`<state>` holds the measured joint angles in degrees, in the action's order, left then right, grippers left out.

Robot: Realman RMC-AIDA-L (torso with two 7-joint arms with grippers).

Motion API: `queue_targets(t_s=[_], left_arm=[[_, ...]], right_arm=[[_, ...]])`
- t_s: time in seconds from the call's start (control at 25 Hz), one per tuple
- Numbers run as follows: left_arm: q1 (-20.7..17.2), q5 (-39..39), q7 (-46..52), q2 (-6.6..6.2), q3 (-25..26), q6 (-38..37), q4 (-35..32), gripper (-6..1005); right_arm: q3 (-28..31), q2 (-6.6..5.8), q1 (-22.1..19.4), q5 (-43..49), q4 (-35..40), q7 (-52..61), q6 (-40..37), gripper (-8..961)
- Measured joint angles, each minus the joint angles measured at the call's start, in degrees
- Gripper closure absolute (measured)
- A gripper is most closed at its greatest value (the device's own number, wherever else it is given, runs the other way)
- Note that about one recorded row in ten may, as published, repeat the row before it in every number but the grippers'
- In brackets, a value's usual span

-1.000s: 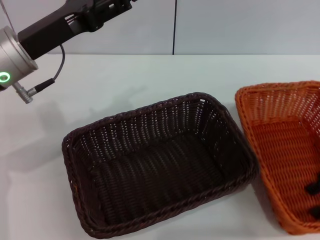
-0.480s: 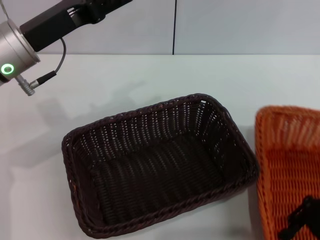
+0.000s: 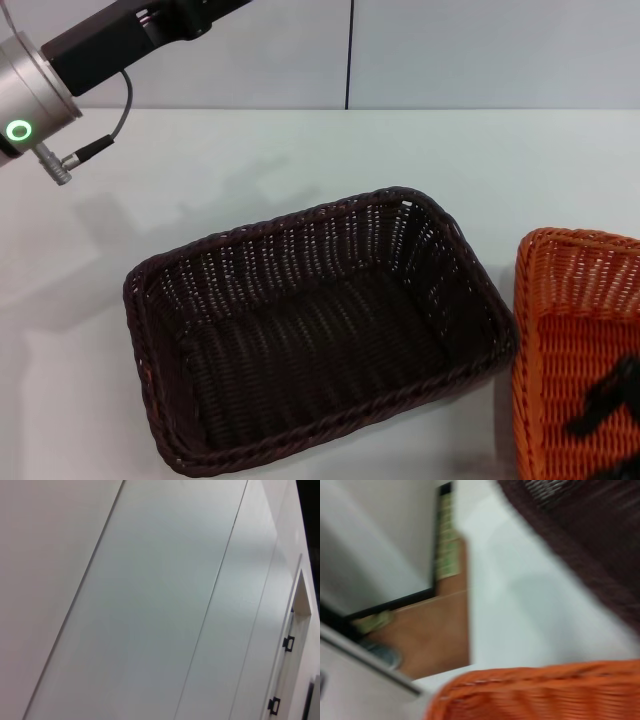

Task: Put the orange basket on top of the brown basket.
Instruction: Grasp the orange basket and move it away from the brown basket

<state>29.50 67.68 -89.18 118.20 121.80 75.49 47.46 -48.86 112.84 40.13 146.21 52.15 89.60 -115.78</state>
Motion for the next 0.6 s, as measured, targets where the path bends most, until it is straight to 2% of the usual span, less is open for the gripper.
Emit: queue_targets(t_s=[0.2, 0.32, 0.52, 0.6], left_arm=[[0.3, 0.0, -0.1, -0.07, 0.0, -0.8, -0.3, 140], [0.7, 0.0, -0.1, -0.08, 0.2, -0.9, -1.0, 140], [1.1, 0.0, -0.1, -0.08, 0.3, -0.9, -1.9, 140], [1.2, 0.0, -0.1, -0.08, 0.4, -0.9, -2.0, 140]], right_arm=[[13.6, -3.09, 0.6, -2.0, 6.1, 0.2, 1.1, 345], [19.3, -4.99, 0.6, -5.0, 9.5, 1.6, 3.6, 334], [21.6, -8.28, 0.9, -7.0, 8.5, 3.3, 9.1, 276], [20.9, -8.86, 1.3, -6.7, 7.0, 3.3, 11.2, 253]])
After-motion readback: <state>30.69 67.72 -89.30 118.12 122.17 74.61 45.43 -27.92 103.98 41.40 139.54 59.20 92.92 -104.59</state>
